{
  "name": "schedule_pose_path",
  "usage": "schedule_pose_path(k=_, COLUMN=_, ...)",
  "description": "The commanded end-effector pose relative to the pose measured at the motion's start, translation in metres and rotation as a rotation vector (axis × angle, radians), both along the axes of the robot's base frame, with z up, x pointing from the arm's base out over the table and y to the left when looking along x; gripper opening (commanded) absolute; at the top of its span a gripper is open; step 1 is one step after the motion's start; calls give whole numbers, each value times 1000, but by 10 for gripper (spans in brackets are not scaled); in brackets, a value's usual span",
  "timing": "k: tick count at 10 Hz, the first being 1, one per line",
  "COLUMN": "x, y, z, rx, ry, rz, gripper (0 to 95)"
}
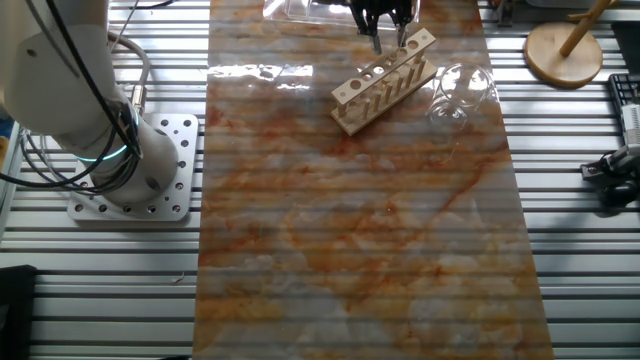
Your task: Pour out the test tube
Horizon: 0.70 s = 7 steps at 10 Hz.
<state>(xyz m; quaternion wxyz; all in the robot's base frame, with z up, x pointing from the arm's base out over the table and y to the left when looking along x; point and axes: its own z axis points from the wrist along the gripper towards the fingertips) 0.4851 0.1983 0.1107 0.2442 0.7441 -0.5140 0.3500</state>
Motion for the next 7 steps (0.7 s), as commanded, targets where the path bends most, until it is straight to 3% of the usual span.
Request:
schedule_pose_path(k=1, x=1, y=0, z=-1, rx=0, ry=-1, rz=4, gripper=380)
schedule_pose_path(k=6, x=2, y=0, z=-2, rx=-15, ry=-7, rz=73, gripper=380)
schedule_pose_path(k=7, x=2, y=0, z=-2, rx=-21, ry=-8, rz=83, gripper=190)
